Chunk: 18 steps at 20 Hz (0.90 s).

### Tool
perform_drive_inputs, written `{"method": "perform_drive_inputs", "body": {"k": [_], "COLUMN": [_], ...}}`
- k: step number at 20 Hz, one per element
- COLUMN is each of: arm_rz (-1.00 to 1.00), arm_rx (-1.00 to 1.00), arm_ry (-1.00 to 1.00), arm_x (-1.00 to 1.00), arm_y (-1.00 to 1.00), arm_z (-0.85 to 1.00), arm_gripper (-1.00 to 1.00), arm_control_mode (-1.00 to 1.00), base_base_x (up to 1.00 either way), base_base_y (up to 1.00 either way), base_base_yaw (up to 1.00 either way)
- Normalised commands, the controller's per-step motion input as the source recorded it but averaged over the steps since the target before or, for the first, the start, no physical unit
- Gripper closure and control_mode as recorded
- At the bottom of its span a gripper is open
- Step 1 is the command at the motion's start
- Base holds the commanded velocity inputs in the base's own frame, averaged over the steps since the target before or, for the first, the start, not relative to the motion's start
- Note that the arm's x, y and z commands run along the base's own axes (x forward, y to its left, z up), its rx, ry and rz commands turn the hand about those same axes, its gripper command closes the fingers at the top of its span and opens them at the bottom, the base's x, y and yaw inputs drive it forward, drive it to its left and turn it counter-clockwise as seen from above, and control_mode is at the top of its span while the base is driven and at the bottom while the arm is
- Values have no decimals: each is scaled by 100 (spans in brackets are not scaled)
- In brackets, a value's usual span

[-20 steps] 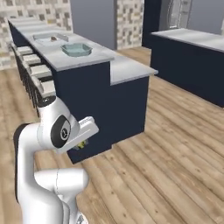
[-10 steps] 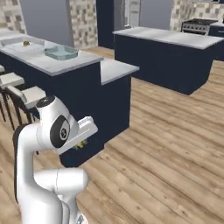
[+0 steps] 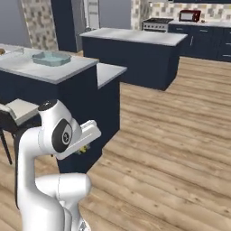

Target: Place the cold items (mushroom and broccoli) from the fridge in one tupperware on the dining counter. Place the warm items (kebab skewer and hot dog) in the stove area in another tupperware.

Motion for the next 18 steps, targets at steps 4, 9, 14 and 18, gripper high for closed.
{"method": "perform_drive_inputs", "body": {"k": [4,9,14,18], "arm_rz": [0,0,0,0], "arm_rx": [0,0,0,0], "arm_ry": [0,0,0,0], "arm_x": [0,0,0,0], "arm_y": [0,0,0,0], "arm_z": [0,0,0,0], "arm_gripper": [100,100,100,100], "arm_control_mode": [100,100,100,100], "base_base_x": [-60,-62,-20,0], "base_base_y": [100,100,100,100], "base_base_yaw": [-42,-42,-41,-40]}}
